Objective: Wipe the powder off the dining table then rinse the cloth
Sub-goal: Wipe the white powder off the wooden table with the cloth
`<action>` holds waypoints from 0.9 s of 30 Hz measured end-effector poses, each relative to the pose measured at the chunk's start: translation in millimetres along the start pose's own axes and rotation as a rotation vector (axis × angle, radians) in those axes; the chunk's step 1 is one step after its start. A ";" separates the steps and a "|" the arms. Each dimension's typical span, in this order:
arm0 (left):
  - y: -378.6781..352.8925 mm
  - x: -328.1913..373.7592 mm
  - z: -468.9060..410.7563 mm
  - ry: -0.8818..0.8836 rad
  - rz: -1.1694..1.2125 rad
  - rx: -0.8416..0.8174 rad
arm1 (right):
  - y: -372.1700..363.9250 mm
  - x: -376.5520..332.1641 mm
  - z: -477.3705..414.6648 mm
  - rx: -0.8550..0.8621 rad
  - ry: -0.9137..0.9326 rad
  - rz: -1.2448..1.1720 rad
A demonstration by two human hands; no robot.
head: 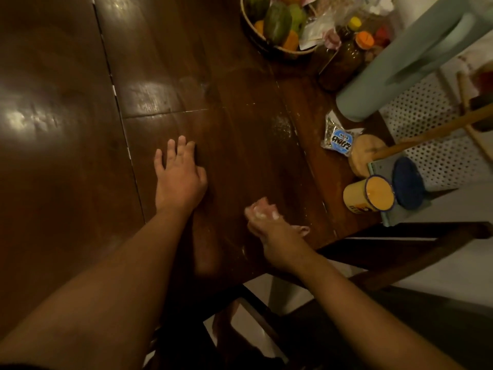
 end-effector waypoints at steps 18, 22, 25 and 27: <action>0.1 0.9 0.1 0.010 -0.052 -0.004 | 61.2 83.0 -75.4 0.754 -0.253 -0.037; -0.9 -0.6 -1.3 0.000 -0.056 -0.008 | 96.8 96.5 -111.9 0.938 -0.314 -0.146; -1.5 -0.2 -0.2 0.000 -0.055 0.000 | 123.6 92.9 -146.3 0.965 -0.261 -0.168; -3.8 -0.2 -1.1 -0.001 -0.060 0.008 | 140.0 92.1 -170.6 0.938 -0.230 -0.165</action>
Point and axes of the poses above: each hand's wrist, its own z-axis away from the middle knuckle, its own y-axis out of the back of the hand, x = y × z, the point moved 2 cm from there along -z, towards the middle knuckle, and after that the axes turned 15 degrees about y, right-handed, at the moved point
